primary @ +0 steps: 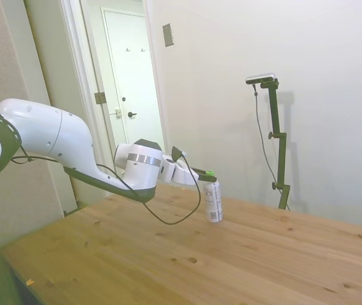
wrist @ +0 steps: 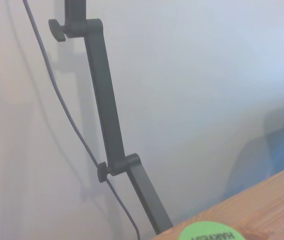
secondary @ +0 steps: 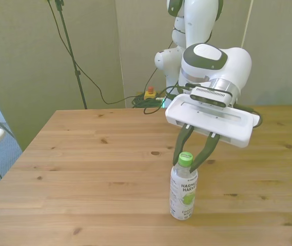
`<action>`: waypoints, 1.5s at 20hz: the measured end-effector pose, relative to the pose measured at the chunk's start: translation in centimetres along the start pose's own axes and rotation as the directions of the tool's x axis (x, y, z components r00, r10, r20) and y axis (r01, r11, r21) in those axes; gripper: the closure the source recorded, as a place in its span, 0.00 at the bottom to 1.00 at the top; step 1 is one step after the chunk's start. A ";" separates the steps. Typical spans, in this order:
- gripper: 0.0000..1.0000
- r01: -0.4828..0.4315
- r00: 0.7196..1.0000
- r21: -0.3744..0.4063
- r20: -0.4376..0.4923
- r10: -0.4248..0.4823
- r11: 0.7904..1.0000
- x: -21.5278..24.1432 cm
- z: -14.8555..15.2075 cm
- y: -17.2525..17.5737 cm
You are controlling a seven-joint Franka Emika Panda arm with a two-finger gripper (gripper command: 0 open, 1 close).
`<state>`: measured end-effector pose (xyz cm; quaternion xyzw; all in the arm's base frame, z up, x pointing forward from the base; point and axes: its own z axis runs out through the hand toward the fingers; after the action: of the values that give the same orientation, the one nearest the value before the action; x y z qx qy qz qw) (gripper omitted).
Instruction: Stand the water bottle
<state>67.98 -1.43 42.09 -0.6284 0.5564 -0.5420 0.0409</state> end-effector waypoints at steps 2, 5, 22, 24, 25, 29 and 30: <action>0.00 0.003 1.000 -0.009 0.003 -0.003 1.000 -0.1 0.0 0.4; 0.00 0.011 1.000 -0.014 0.005 -0.011 1.000 0.0 0.0 0.6; 0.00 0.140 0.912 -0.095 0.401 -0.091 0.986 6.1 -12.2 3.9; 0.00 0.180 0.883 -0.120 0.457 -0.107 0.976 6.6 -13.7 4.9; 0.00 0.207 0.865 -0.133 0.487 -0.118 0.969 7.0 -14.1 5.2; 0.00 0.334 0.766 -0.154 0.619 -0.173 0.930 10.4 -15.8 5.8; 0.00 0.365 0.734 -0.147 0.653 -0.187 0.919 11.4 -16.0 6.1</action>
<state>49.96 -3.39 51.91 -0.8482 0.4775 -0.2218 0.0576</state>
